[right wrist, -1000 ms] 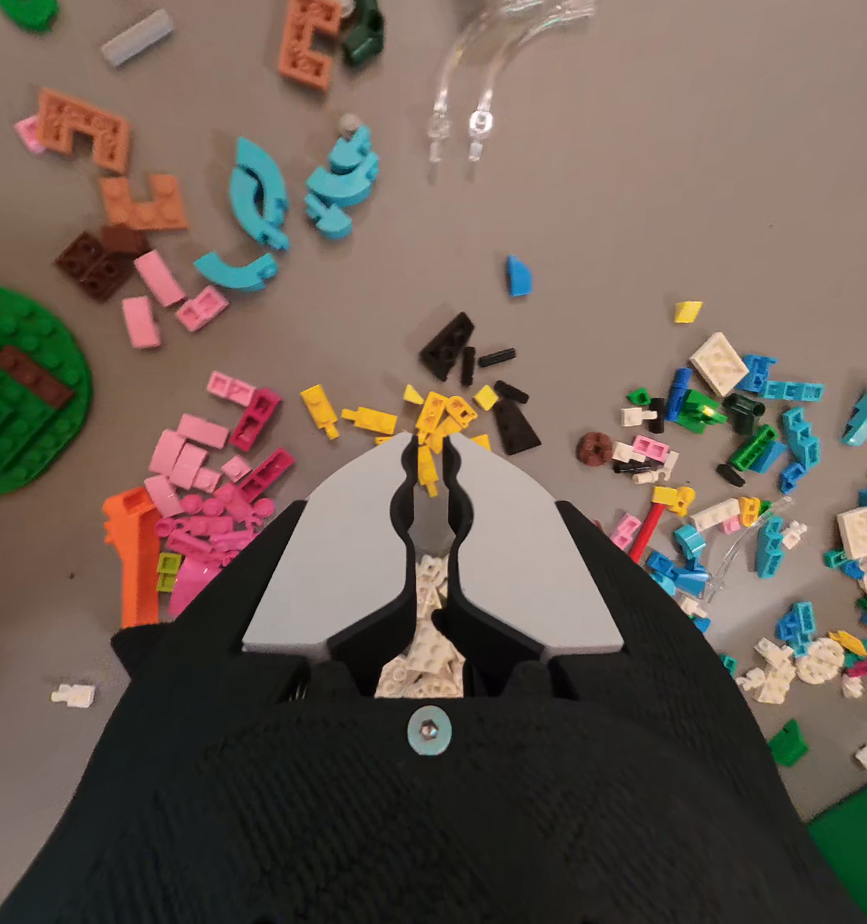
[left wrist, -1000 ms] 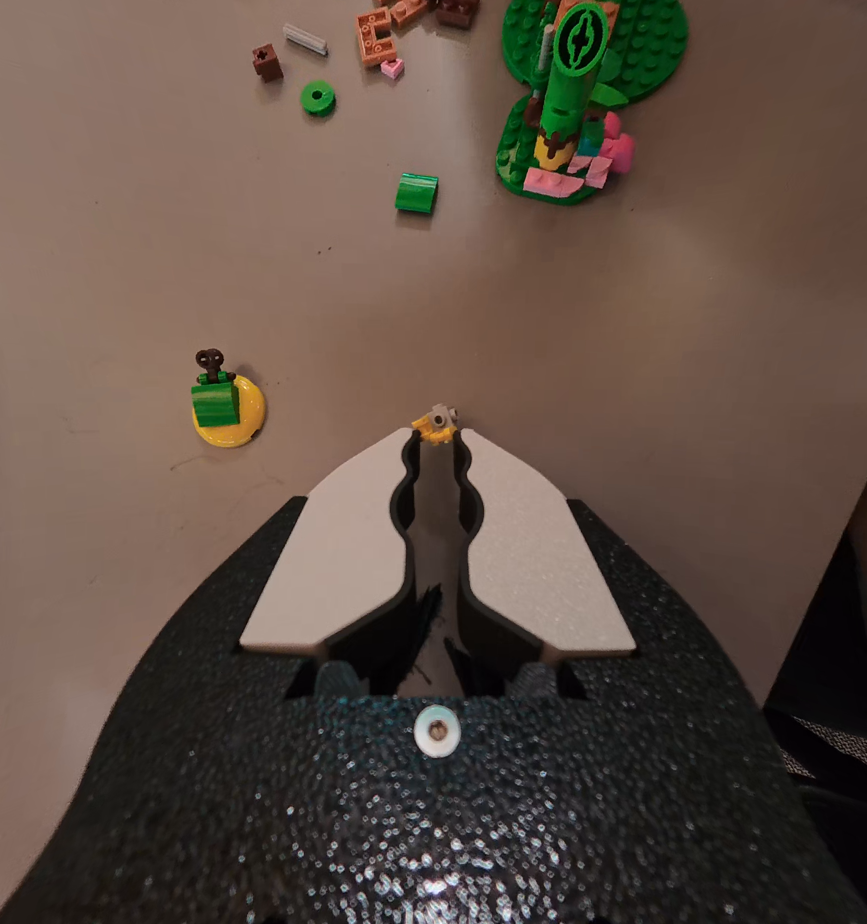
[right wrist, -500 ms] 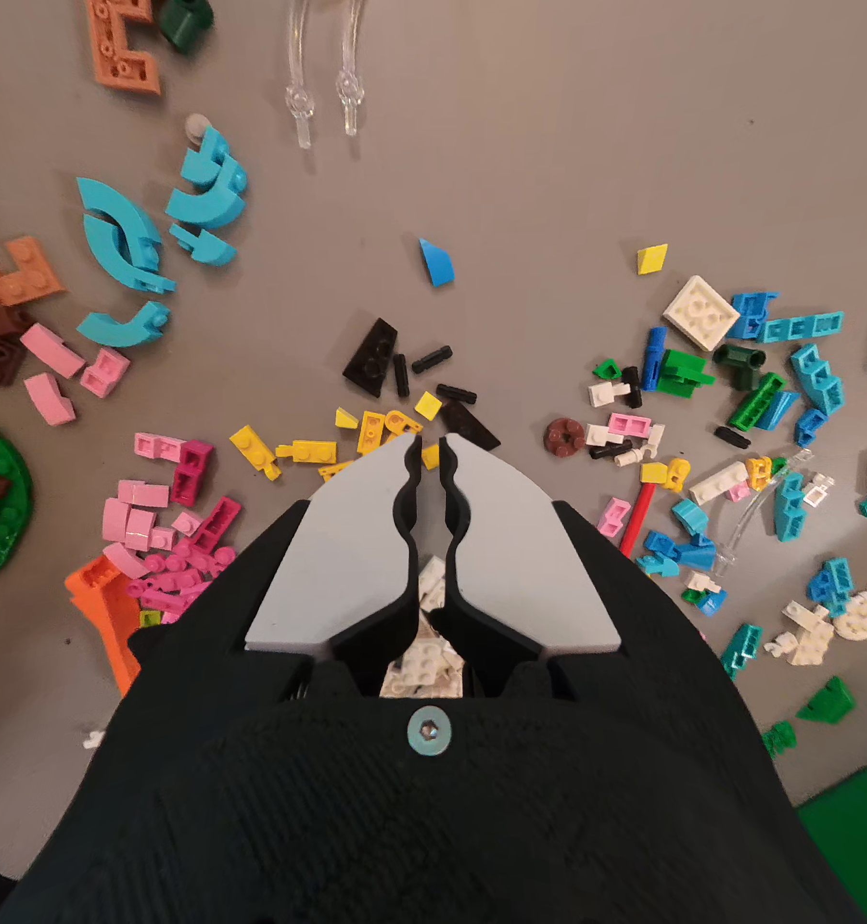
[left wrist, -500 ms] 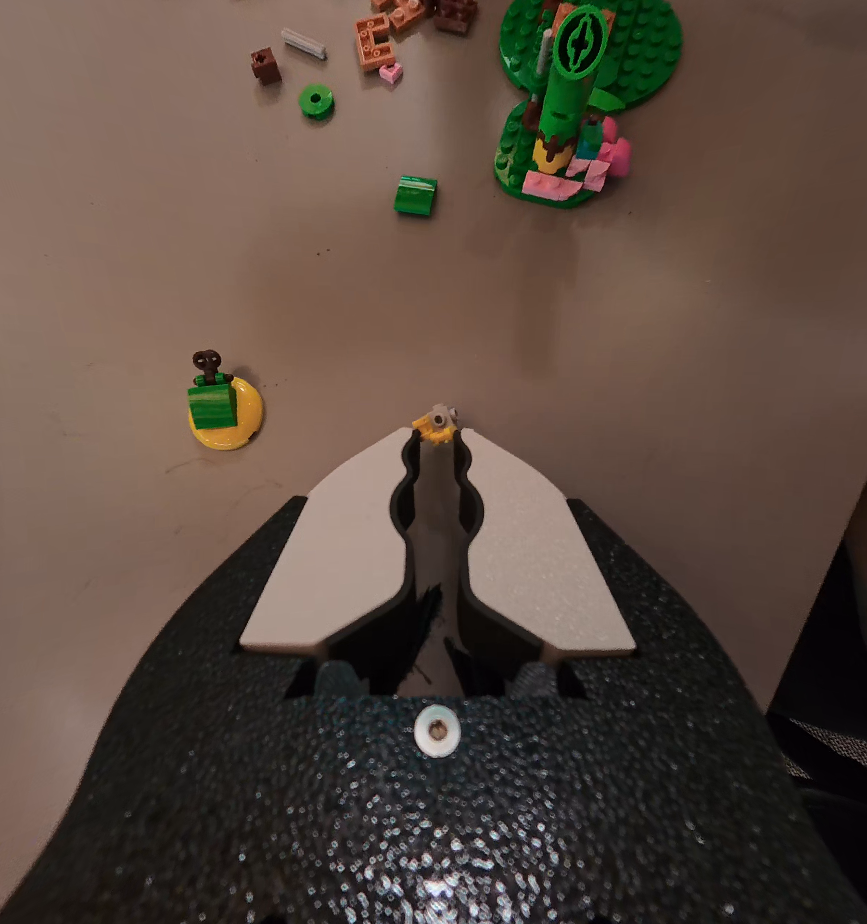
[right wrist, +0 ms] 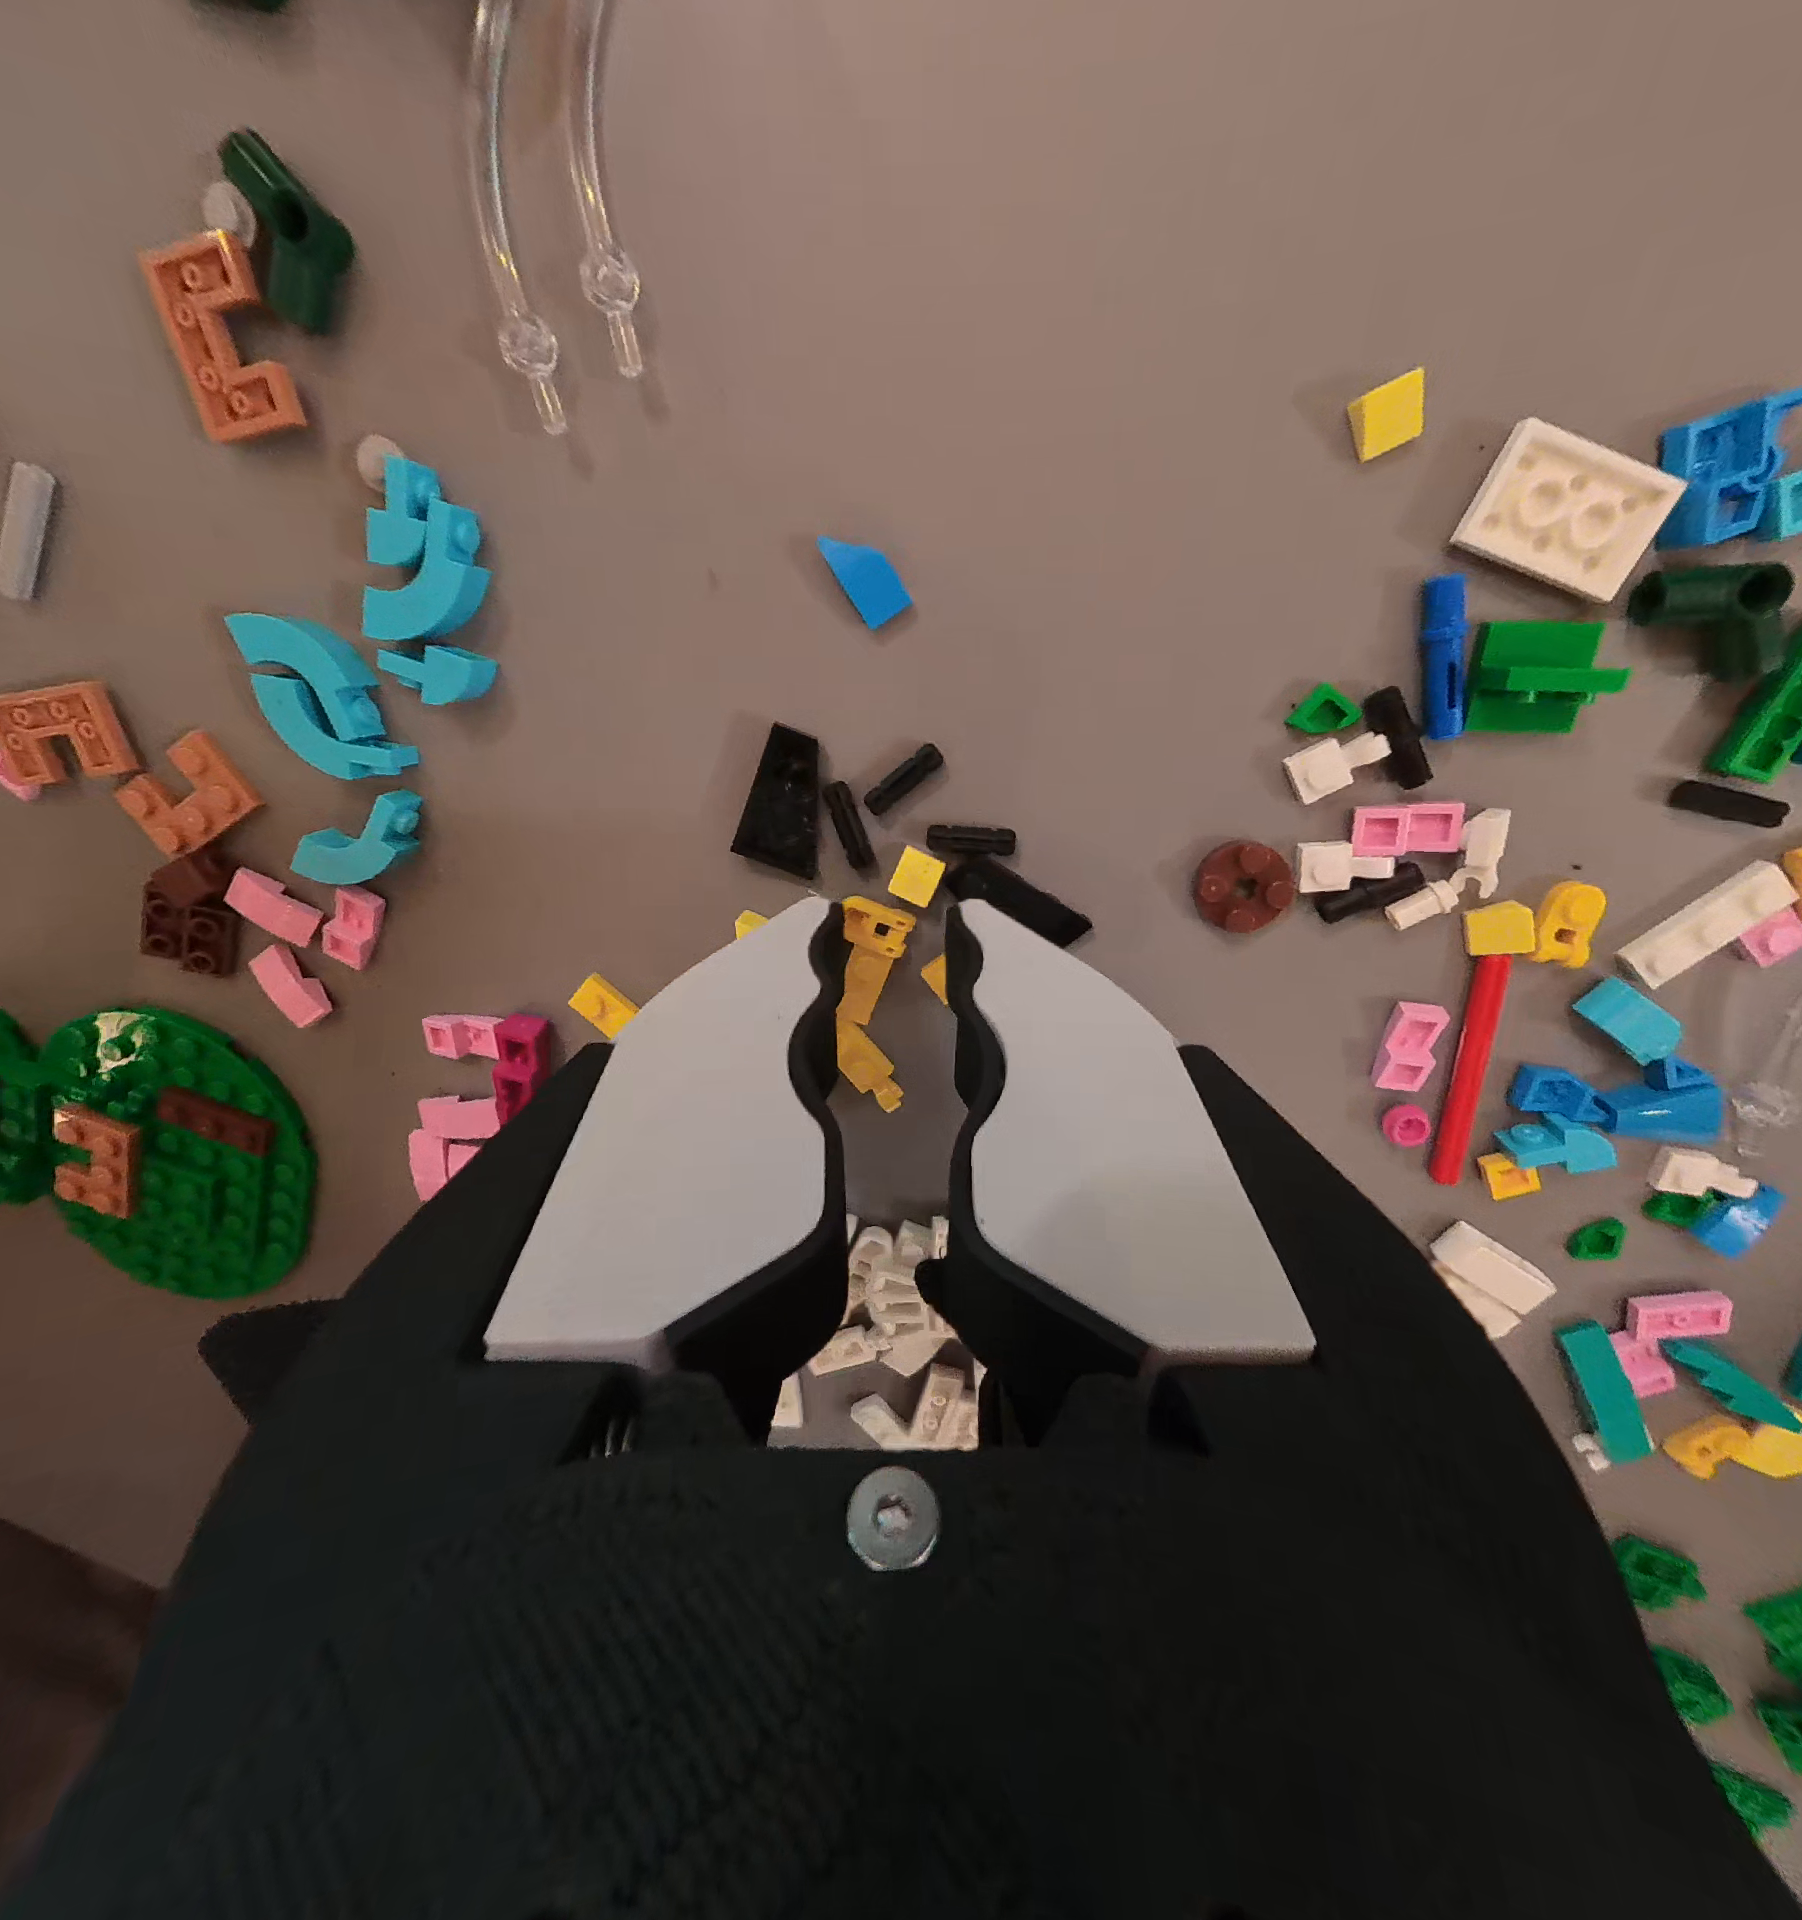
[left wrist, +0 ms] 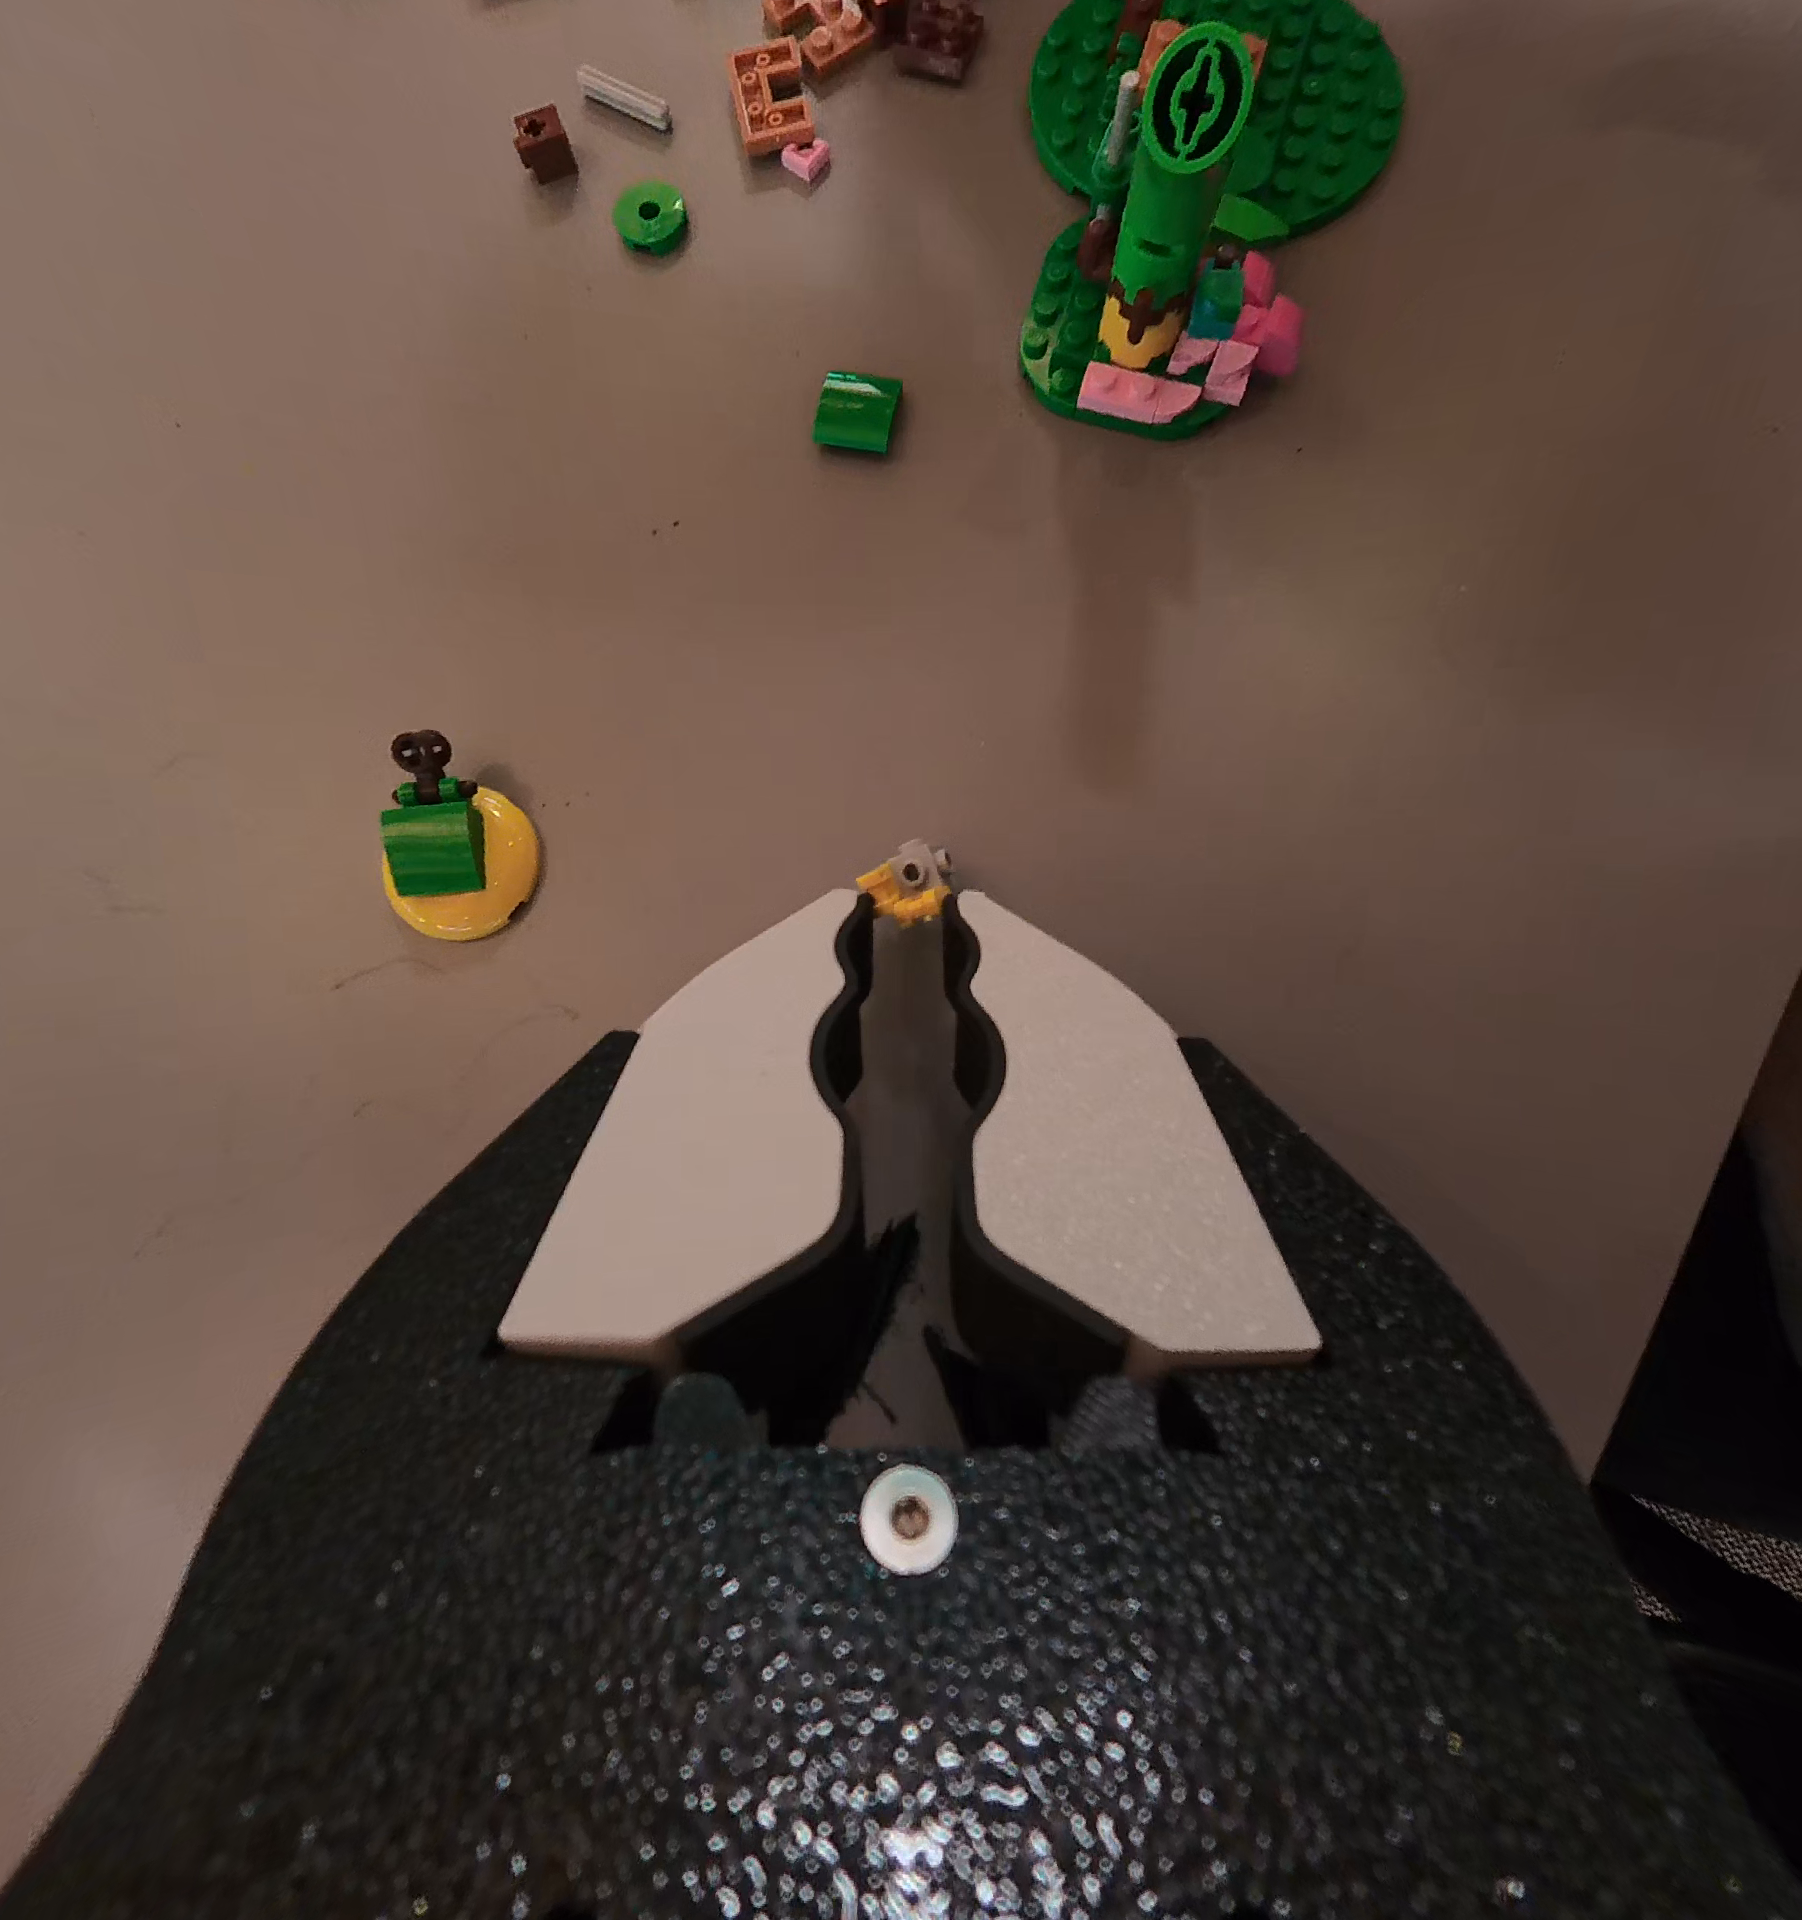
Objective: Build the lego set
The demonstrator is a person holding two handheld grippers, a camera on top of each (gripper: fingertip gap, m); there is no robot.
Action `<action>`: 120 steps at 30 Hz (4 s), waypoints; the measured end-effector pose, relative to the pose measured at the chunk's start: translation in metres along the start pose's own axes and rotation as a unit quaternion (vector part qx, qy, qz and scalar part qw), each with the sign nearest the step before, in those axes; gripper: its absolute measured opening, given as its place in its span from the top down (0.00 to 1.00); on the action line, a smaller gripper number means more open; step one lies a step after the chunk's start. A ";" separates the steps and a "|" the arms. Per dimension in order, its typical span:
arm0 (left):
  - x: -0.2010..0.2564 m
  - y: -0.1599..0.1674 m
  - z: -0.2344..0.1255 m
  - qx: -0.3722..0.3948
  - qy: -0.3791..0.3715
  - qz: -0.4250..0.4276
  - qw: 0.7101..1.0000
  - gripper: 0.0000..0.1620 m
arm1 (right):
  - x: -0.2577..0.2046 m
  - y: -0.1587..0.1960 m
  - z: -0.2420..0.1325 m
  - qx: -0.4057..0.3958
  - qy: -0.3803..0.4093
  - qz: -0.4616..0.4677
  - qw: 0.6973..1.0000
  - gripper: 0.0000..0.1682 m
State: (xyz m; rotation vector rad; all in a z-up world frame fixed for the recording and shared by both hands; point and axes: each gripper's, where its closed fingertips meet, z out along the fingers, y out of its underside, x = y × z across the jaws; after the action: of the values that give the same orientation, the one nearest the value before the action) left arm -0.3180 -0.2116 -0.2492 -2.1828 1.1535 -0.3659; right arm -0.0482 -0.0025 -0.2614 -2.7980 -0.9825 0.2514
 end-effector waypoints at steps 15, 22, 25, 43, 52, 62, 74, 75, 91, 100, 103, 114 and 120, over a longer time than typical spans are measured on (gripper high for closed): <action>-0.001 0.000 -0.001 0.001 0.000 -0.001 1.000 0.92 | -0.003 0.016 -0.059 0.093 0.038 -0.014 0.995 0.93; -0.003 0.002 0.000 -0.002 -0.005 -0.016 1.000 0.92 | -0.022 0.105 -0.110 0.170 0.059 0.010 0.984 0.93; -0.003 0.002 0.000 -0.006 -0.007 -0.016 1.000 0.92 | -0.053 0.147 -0.100 0.168 0.025 0.000 0.986 0.93; -0.001 0.001 0.001 -0.008 -0.006 -0.011 1.000 0.92 | -0.214 0.117 -0.019 0.207 -0.018 -0.210 0.956 0.93; 0.001 0.000 0.003 -0.008 -0.002 -0.008 1.000 0.92 | -0.212 0.117 -0.009 0.187 -0.013 -0.215 0.958 0.93; 0.000 0.000 0.003 -0.007 -0.001 -0.010 1.000 0.92 | -0.217 0.121 -0.004 0.176 -0.031 -0.223 0.958 0.88; 0.000 0.002 0.002 -0.008 -0.002 -0.011 1.000 0.92 | -0.069 0.080 -0.096 0.240 0.045 -0.223 0.944 0.86; -0.001 0.003 0.002 -0.012 -0.003 -0.010 1.000 0.92 | -0.048 0.072 -0.098 0.226 0.055 -0.251 0.940 0.87; 0.003 -0.006 0.012 -0.009 0.001 -0.006 1.000 0.92 | 0.136 -0.016 -0.027 -0.034 0.101 -0.335 0.936 0.97; -0.004 -0.001 0.008 -0.019 -0.018 -0.013 1.000 0.92 | 0.145 -0.018 -0.010 -0.059 0.062 -0.325 0.942 0.99; -0.005 0.000 0.008 -0.020 -0.020 -0.015 1.000 0.92 | 0.145 -0.016 -0.011 -0.060 0.049 -0.320 0.944 0.99; -0.005 -0.001 0.008 -0.020 -0.019 -0.013 1.000 0.92 | 0.150 -0.005 -0.011 -0.063 0.021 -0.262 0.963 0.97; -0.004 -0.001 0.009 -0.020 -0.019 -0.011 1.000 0.92 | 0.145 -0.008 -0.020 -0.060 -0.029 -0.086 0.994 0.98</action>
State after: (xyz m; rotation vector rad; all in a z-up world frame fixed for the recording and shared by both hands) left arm -0.3148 -0.2041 -0.2550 -2.2294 1.1269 -0.3110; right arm 0.0631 0.0934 -0.2549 -2.8024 -1.2838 0.2599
